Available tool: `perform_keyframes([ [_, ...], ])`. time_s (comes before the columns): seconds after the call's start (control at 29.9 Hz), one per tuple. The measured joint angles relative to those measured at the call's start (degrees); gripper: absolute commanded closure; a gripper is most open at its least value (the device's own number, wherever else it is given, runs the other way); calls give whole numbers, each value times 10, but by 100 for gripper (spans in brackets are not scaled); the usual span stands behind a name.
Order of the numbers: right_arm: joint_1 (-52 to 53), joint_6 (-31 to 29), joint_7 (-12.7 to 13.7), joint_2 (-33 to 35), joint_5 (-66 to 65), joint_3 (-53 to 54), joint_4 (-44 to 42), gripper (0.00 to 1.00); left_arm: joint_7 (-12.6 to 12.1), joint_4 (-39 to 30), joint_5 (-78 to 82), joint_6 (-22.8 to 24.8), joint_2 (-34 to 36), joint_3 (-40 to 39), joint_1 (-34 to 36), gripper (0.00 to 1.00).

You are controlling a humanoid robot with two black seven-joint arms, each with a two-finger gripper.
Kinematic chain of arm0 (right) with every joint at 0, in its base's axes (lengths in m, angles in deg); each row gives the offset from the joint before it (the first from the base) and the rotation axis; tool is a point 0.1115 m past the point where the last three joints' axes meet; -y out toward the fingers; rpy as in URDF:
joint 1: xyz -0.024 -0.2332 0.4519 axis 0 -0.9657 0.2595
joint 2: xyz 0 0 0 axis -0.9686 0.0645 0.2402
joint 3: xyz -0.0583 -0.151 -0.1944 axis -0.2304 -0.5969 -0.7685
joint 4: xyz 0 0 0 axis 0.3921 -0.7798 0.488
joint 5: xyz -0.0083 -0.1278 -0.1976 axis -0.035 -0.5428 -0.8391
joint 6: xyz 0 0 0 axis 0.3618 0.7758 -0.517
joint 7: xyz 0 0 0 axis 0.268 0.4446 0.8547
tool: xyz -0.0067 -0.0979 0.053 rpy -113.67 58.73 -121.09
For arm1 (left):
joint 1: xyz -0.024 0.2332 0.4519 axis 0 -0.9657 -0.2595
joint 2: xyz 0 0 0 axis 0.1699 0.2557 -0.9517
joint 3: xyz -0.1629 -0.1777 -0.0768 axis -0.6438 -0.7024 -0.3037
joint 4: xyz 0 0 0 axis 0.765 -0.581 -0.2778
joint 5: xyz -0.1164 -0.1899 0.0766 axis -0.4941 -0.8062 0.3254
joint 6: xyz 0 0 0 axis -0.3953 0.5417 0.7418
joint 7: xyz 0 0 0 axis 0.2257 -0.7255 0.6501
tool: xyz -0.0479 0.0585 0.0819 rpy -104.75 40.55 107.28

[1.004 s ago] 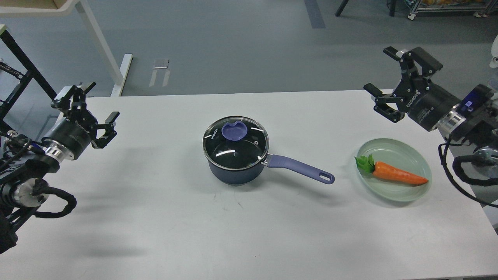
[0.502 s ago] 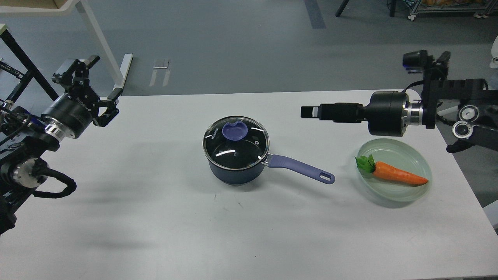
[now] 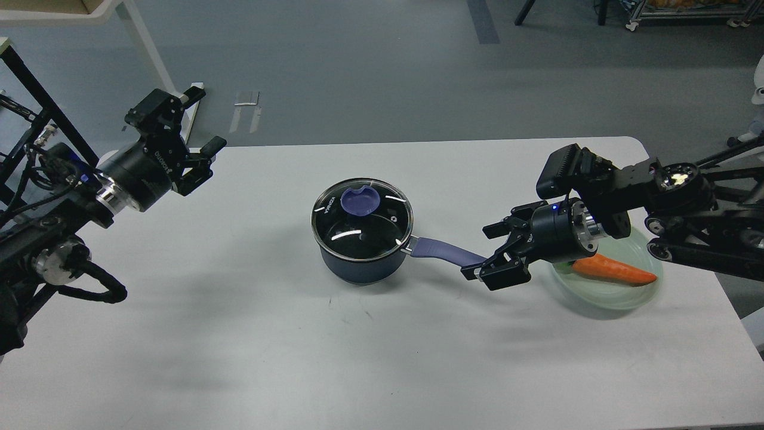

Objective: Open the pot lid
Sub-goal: 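Lower the right gripper onto the purple handle and grip it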

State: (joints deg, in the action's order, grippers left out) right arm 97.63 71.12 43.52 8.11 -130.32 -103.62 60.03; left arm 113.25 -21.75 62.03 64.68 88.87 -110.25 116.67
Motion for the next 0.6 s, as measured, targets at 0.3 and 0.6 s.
perform_keyframes([
  [0.3, -3, 0, 0, -59, 0, -31, -35, 28, -1, -26, 1, -4, -1, 1, 2, 1],
  [0.6, -1, 0, 0, -65, -4, -38, -50, 45, -1, -31, 1, -6, -3, 1, 2, 1],
])
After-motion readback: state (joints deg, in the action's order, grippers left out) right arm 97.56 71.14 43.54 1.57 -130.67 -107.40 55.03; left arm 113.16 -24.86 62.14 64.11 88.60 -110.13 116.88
